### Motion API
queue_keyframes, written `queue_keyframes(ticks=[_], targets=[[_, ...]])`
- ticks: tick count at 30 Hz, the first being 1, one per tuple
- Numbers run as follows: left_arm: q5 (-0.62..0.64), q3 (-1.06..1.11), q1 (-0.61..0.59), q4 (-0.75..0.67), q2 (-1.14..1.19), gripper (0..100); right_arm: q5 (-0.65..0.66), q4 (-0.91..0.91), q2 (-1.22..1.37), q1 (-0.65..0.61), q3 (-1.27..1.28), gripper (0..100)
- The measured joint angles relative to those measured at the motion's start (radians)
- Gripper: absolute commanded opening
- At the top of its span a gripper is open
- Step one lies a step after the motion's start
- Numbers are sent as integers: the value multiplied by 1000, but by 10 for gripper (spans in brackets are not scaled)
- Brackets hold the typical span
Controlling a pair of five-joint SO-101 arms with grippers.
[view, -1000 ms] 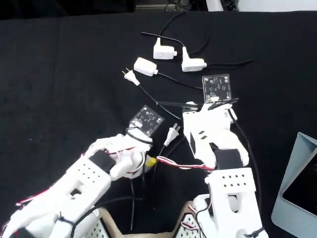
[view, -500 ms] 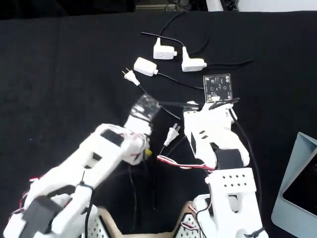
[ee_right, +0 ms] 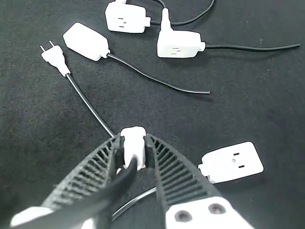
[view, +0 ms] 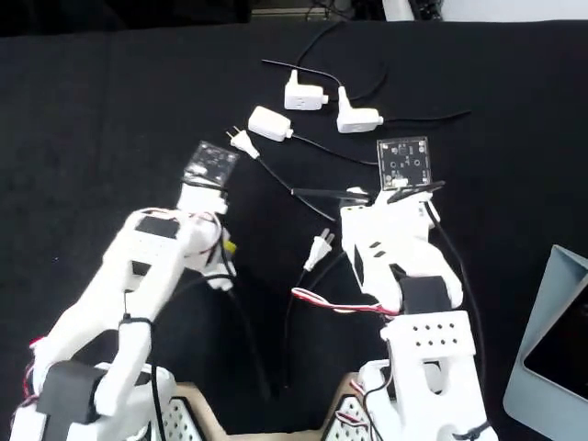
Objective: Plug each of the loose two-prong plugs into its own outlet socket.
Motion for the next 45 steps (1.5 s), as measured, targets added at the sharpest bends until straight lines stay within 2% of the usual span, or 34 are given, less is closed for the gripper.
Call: queue_keyframes(ticks=[4,11,19,25,29,35,39,45], targets=[[-2,0,-40,17,-49,243,0,0,0,0,0,14],[2,-41,-29,198,-114,243,0,0,0,0,0,14],[160,-75,-38,295,-118,243,0,0,0,-12,0,14],[354,-114,18,416,-118,243,0,0,0,-23,0,14],[446,-114,68,414,-118,243,0,0,0,-23,0,14],[577,-21,91,287,-118,240,0,0,0,-23,0,14],[600,38,91,227,-118,240,0,0,0,-23,0,14],[603,54,91,218,-118,239,0,0,0,-23,0,14]])
